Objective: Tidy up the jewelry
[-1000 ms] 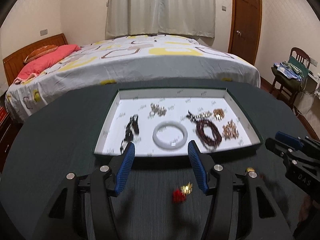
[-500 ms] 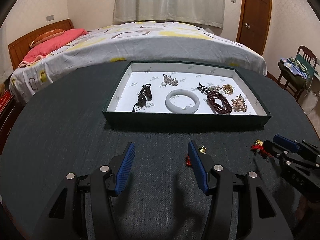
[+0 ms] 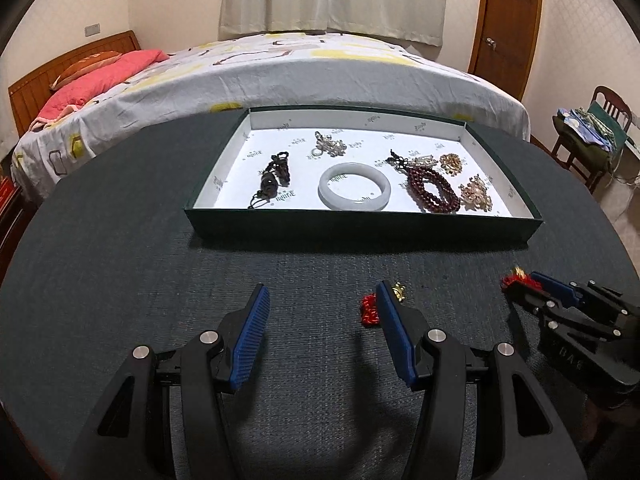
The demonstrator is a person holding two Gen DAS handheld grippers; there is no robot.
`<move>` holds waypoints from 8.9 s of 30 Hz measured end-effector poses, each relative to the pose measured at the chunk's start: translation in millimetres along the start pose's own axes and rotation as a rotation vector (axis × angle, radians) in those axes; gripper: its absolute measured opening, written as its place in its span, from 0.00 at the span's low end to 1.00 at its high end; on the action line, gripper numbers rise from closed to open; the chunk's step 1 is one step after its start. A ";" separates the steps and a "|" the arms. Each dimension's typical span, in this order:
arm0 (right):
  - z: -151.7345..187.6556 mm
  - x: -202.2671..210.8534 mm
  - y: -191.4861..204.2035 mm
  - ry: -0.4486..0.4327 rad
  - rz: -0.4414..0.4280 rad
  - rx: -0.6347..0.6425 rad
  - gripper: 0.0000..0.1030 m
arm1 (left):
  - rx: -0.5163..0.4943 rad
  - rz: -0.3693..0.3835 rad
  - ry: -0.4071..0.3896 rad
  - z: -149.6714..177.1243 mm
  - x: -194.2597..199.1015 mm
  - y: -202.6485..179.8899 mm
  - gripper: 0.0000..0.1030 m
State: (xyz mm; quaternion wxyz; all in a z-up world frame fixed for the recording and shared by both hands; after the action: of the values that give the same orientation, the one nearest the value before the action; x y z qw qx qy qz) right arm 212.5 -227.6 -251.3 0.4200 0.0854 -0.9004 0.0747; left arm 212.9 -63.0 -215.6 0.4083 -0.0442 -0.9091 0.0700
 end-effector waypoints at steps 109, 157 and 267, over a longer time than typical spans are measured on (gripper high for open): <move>3.3 2.7 -14.9 -0.014 -0.025 -0.038 0.09 | -0.077 0.111 0.061 7.6 -28.2 -26.7 0.14; -194.1 0.7 -32.2 -0.346 0.037 0.000 0.09 | -0.010 0.071 -0.205 -166.4 -48.1 -4.2 0.13; -69.2 231.4 -13.3 -0.411 0.128 0.011 0.74 | 0.105 -0.123 -0.381 -69.8 212.6 42.9 0.79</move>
State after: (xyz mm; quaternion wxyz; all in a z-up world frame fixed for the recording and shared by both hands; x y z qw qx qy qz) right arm 120.5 -247.3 -28.5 0.2218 0.0440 -0.9702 0.0870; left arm 125.2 14.9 -20.3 0.2344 0.0466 -0.9659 0.0993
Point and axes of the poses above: each gripper's, at about its wrist camera, not at the fingertips, and x roughly against the way its jaws point, y to its left, z to its underside, the point moved 10 cm from there along -x, roughly the way its jaws point, and after that the axes turned 11 degrees about x, right-handed, at the moved point
